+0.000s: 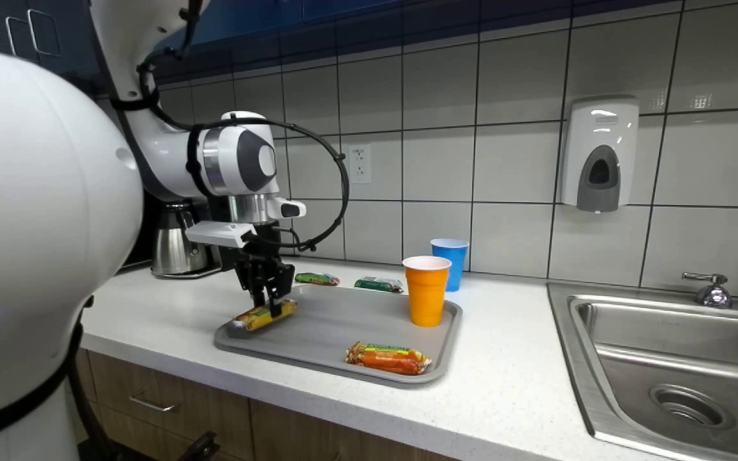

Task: Pick up the candy bars on the table and place them on the tray

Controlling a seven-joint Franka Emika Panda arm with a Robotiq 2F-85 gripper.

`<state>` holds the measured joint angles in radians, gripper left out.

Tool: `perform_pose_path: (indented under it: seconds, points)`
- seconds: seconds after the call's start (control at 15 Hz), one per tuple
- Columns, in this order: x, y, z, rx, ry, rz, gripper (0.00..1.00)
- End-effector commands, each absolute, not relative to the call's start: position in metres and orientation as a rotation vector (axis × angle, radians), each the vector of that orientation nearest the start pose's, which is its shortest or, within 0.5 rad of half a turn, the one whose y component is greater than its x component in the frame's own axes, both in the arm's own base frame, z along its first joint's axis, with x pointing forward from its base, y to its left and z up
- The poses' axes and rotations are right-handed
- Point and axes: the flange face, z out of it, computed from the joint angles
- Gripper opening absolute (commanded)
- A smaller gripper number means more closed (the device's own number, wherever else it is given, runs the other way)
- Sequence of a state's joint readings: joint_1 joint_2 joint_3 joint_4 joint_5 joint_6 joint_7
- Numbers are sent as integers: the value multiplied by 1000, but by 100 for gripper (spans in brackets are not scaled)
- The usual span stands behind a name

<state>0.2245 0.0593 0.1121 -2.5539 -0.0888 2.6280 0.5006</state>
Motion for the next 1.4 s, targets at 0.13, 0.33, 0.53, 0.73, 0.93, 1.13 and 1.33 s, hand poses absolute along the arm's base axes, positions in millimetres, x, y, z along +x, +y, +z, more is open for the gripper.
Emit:
perform_pose_path:
  seconds: [0.13, 0.33, 0.53, 0.73, 0.93, 1.13, 1.33]
  points:
    - [431, 147, 249, -3170, 173, -70, 73]
    - [430, 147, 251, -3172, 171, -65, 96]
    - [430, 148, 255, -3178, 173, -66, 100]
    - [433, 148, 261, -3167, 184, -78, 100]
    - [438, 148, 271, -3158, 202, -103, 100]
    - [448, 144, 280, -3154, 238, -131, 100]
    - [465, 130, 287, -3146, 292, -158, 100]
